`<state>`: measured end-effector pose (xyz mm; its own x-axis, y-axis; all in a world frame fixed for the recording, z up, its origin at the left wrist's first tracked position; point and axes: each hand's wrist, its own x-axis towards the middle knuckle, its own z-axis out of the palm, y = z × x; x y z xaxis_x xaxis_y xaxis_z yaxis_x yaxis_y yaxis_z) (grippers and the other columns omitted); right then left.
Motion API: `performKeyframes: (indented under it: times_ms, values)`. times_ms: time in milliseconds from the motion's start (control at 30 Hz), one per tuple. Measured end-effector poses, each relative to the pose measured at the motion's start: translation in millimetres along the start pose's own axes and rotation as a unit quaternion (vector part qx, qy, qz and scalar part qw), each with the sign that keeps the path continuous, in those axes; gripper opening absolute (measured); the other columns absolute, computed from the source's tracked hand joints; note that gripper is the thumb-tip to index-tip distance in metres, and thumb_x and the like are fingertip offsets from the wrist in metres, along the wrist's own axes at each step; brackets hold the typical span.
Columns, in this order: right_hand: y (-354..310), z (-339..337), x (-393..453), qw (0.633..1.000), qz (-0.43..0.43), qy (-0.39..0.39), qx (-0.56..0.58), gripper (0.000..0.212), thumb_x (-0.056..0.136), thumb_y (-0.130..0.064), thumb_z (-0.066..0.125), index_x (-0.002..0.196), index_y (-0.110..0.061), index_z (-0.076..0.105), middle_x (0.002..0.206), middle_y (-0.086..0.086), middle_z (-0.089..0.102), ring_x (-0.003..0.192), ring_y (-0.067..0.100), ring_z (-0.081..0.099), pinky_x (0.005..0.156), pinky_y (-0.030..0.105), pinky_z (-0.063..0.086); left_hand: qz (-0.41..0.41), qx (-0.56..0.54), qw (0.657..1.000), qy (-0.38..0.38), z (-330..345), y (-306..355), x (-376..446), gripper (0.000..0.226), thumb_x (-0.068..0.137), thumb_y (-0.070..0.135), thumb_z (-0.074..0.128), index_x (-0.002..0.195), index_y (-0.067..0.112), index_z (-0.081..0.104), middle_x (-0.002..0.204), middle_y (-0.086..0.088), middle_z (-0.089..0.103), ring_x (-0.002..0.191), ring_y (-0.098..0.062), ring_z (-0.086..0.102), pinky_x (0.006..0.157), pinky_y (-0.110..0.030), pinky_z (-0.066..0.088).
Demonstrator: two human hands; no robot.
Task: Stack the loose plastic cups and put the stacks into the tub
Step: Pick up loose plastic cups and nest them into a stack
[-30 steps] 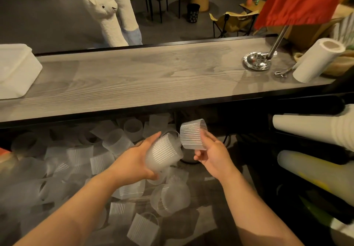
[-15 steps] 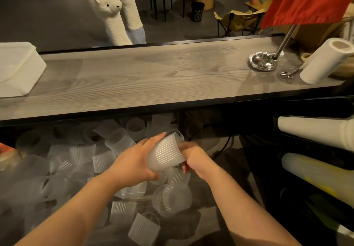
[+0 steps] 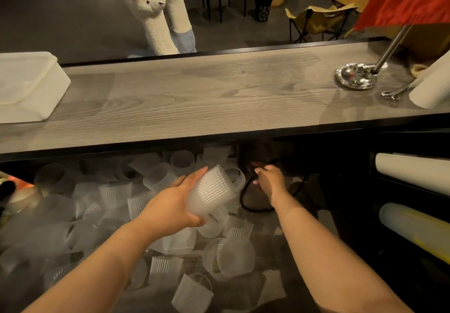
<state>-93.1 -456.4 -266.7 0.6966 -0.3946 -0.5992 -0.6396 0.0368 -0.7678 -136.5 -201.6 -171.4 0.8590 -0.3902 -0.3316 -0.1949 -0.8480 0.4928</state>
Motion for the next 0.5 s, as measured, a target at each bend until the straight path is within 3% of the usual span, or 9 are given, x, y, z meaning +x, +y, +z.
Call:
performKeyframes:
  times_ms: [100,200,333,400,500]
  values:
    - [-6.3,7.5,13.4,0.998,0.052,-0.023,0.000,0.030,0.097,-0.011,0.053,0.126,-0.003,0.053,0.088,0.009,0.059,0.059,0.015,0.059,0.049,0.025,0.049,-0.005,0.004,1.000,-0.007,-0.9,-4.2,-1.2,0.120,0.062,0.046,0.084,0.142,0.067,-0.003,0.142,0.020,0.037,0.105,-0.009,0.056,0.087,-0.028,0.053]
    - [-7.0,13.7,17.9,0.997,0.061,-0.032,0.046,0.026,0.099,-0.007,0.049,0.124,-0.008,0.056,0.103,0.010,0.058,0.062,0.015,0.061,0.039,0.019,0.049,-0.007,0.008,1.000,-0.009,-3.0,-7.8,-2.6,0.119,0.063,0.046,0.084,0.144,0.064,-0.002,0.141,0.020,0.038,0.106,-0.008,0.055,0.087,-0.027,0.053]
    - [7.0,9.5,10.7,0.997,0.000,0.013,0.080,0.008,0.096,0.000,0.052,0.097,-0.004,0.059,0.086,0.007,0.061,0.068,0.016,0.063,0.057,0.023,0.054,-0.008,0.007,1.000,-0.005,-4.8,-8.8,-6.3,0.117,0.063,0.045,0.083,0.145,0.062,0.001,0.140,0.015,0.041,0.104,-0.010,0.056,0.087,-0.030,0.055]
    - [16.1,1.0,1.1,0.994,-0.072,0.073,0.024,0.011,0.092,-0.001,0.058,0.099,0.005,0.064,0.086,0.013,0.066,0.077,0.021,0.064,0.072,0.032,0.055,-0.002,0.013,1.000,-0.008,-3.8,-7.0,-8.2,0.118,0.063,0.044,0.083,0.145,0.062,0.001,0.141,0.014,0.041,0.103,-0.011,0.056,0.086,-0.030,0.054]
    - [22.9,-16.4,-31.0,0.977,-0.171,0.128,0.003,0.016,0.091,-0.012,0.064,0.107,-0.009,0.068,0.099,0.003,0.066,0.094,0.016,0.061,0.084,0.028,0.048,0.010,0.019,1.000,-0.013,0.3,-2.2,-11.1,0.119,0.063,0.045,0.083,0.146,0.060,0.000,0.142,0.011,0.040,0.103,-0.012,0.055,0.086,-0.032,0.055]
